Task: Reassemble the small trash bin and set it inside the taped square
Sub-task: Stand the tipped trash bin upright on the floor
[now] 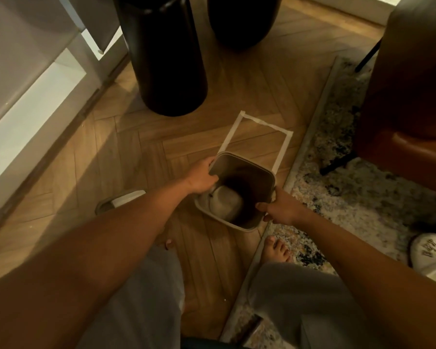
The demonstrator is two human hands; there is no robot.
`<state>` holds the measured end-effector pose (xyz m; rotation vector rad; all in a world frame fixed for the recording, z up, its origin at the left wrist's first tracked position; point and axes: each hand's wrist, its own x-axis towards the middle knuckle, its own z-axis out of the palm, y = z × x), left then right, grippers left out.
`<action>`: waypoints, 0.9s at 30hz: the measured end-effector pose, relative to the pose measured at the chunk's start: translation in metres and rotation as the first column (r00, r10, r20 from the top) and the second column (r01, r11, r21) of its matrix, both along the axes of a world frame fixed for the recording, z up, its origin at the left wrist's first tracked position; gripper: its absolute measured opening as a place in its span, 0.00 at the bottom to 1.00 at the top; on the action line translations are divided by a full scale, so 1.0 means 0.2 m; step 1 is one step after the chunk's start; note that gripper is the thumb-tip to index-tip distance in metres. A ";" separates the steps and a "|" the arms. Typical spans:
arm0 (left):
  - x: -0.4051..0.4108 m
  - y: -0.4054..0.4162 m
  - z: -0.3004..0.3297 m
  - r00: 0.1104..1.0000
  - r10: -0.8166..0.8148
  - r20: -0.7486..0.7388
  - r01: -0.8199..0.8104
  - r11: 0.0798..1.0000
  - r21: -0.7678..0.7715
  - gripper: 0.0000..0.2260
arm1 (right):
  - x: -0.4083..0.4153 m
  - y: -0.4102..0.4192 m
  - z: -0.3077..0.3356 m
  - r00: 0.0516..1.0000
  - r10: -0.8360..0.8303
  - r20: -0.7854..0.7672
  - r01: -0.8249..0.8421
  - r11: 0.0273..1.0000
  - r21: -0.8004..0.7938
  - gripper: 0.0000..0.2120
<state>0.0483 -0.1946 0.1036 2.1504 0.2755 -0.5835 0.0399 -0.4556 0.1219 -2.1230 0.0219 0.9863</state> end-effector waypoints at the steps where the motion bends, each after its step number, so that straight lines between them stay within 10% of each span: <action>1: -0.02 0.01 0.02 1.000 -0.013 0.004 0.013 1.000 0.008 0.27 | -0.02 0.01 0.02 1.000 0.000 -0.002 0.000 1.000 0.004 0.13; 9: -0.13 0.08 0.10 0.995 -0.099 -0.022 0.100 0.994 0.054 0.25 | -0.11 0.05 0.05 0.980 -0.023 -0.198 0.017 0.999 -0.035 0.21; 18: -0.23 0.10 0.10 0.981 -0.178 -0.078 0.181 0.983 0.036 0.30 | -0.15 0.09 0.06 0.986 0.056 -0.159 -0.086 0.977 -0.195 0.09; 23: -0.25 0.15 0.12 0.991 -0.135 -0.016 0.136 0.988 0.072 0.29 | -0.09 0.14 0.12 0.862 0.495 -0.114 -0.472 0.699 -0.537 0.17; 27: -0.28 0.25 0.12 0.991 -0.124 -0.052 0.127 0.990 0.063 0.26 | -0.01 0.25 0.24 0.843 0.532 -0.076 -0.473 0.669 -0.573 0.22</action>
